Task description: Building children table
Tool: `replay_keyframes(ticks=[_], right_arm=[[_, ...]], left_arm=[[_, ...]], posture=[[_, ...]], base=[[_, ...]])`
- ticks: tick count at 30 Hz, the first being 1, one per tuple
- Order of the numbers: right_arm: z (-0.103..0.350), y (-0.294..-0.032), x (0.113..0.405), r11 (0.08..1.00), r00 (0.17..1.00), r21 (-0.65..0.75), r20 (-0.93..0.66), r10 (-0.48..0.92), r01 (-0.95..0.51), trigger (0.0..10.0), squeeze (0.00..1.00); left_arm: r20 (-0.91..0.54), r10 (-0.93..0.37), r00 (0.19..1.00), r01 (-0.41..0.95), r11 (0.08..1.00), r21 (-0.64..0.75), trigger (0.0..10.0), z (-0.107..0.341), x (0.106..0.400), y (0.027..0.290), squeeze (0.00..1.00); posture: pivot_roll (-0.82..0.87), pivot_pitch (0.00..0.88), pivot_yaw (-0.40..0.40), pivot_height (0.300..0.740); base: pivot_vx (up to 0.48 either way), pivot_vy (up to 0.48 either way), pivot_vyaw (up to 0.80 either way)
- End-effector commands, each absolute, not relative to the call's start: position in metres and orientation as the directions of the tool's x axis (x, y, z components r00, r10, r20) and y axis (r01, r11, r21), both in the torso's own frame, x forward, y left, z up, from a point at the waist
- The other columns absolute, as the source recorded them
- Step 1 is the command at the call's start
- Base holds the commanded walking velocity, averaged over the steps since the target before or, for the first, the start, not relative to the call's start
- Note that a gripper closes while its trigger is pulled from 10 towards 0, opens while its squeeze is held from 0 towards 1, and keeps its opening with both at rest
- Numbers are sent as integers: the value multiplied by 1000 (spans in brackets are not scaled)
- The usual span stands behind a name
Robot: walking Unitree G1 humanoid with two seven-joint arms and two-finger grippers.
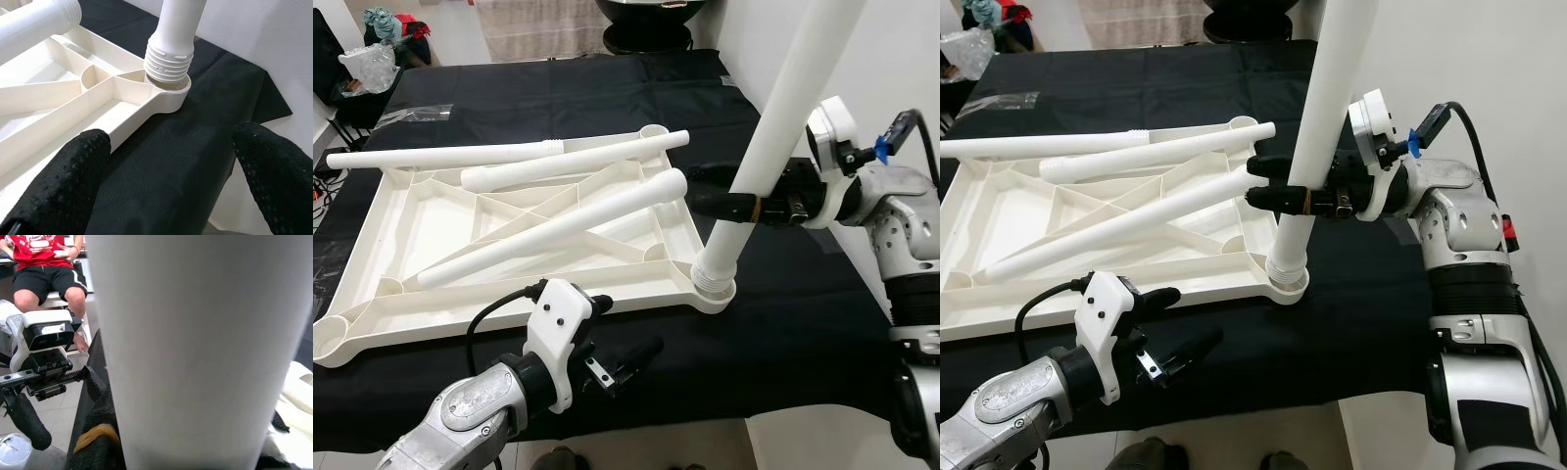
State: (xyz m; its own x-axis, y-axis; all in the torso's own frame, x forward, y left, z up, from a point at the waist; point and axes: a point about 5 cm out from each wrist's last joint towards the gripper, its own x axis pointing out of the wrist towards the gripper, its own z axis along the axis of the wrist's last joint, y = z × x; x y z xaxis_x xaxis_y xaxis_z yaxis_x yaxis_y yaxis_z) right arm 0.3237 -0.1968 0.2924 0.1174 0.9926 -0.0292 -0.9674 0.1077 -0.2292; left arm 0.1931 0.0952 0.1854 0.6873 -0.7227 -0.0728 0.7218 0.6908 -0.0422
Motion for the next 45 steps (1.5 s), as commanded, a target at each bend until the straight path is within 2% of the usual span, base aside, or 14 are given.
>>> replay_keyframes(ticks=[1, 9, 27, 37, 43, 45], right_arm=[[295, -196, 322, 90, 105, -247, -51, 993, -965, 10000, 0], [284, -196, 318, 87, 98, -209, -45, 994, -974, 10000, 0], [285, -198, 328, 141, 157, -239, -51, 986, -961, 10000, 0], [272, -199, 322, 132, 146, -200, -57, 988, -971, 10000, 0], [258, -198, 321, 172, 183, -168, -53, 982, -971, 10000, 0], [254, -199, 323, 213, 224, -167, -51, 973, -963, 10000, 0]], left_arm=[[-84, -723, 685, 723, 690, -34, 10000, 184, 192, 96, 0], [-80, -722, 687, 722, 691, -34, 10000, 184, 193, 95, 0], [-69, -723, 687, 723, 690, -31, 10000, 187, 192, 95, 0], [-68, -718, 693, 718, 695, -23, 10000, 187, 194, 96, 0], [-60, -714, 698, 714, 700, -17, 10000, 189, 196, 97, 0], [-56, -711, 701, 712, 702, -12, 10000, 190, 197, 97, 0]], posture=[[95, 173, 11, 740], [93, 173, 11, 740], [98, 175, 10, 740], [96, 175, 10, 740], [96, 172, 12, 740], [96, 172, 12, 740]], base=[[0, 0, 0], [0, 0, 0], [0, 0, 0], [0, 0, 0], [0, 0, 0], [0, 0, 0]])
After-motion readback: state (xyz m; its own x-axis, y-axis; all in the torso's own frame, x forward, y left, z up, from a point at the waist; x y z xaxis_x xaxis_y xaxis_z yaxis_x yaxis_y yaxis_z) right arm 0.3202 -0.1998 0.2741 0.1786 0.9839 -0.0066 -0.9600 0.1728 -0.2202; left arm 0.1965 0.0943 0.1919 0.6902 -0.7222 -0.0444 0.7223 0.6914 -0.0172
